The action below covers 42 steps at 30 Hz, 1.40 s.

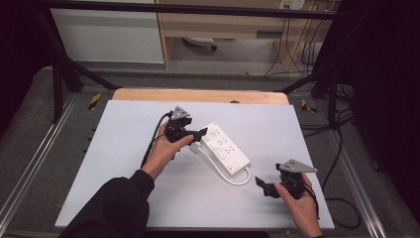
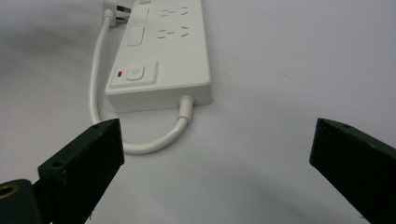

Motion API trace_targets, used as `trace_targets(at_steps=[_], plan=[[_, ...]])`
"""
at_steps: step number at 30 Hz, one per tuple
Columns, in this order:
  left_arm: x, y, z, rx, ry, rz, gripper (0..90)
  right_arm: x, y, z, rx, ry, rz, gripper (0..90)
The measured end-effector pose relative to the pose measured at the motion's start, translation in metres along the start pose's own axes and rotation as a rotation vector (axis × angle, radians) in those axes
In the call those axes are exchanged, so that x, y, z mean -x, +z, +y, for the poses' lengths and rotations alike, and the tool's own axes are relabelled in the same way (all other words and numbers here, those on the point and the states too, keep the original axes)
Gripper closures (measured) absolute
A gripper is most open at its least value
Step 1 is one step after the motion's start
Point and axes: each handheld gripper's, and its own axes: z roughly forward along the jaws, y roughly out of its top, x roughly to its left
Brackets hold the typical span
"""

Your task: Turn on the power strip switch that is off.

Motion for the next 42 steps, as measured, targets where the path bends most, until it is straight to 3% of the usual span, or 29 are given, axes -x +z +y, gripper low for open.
trace_targets(at_steps=[7, 13, 18, 21, 29, 36, 42], plan=[[0.003, 0.004, -0.002, -0.007, 0.011, -0.01, 26.0, 0.0, 0.001, 0.0, 0.0, -0.002, 0.001, 3.4], [0.005, 0.008, -0.003, -0.026, 0.018, -0.008, 34.5, 0.0, 0.001, 0.0, -0.001, -0.001, 0.004, 3.4], [0.007, 0.012, -0.006, -0.033, 0.015, -0.024, 44.5, 0.0, 0.001, 0.0, -0.003, 0.001, 0.007, 3.4], [0.01, 0.015, -0.009, -0.055, 0.048, -0.023, 52.4, 0.0, 0.001, 0.0, -0.003, 0.0, 0.008, 3.4], [0.011, 0.018, -0.015, -0.066, 0.069, -0.029, 71.1, 0.0, 0.001, 0.0, -0.007, -0.001, 0.009, 3.4], [0.01, 0.022, -0.018, -0.065, 0.05, -0.037, 83.5, -0.001, 0.001, 0.0, -0.005, 0.001, 0.016, 3.4], [0.009, 0.023, -0.018, -0.067, 0.046, -0.038, 88.4, -0.001, 0.001, 0.0, -0.004, -0.004, 0.02, 3.4]])
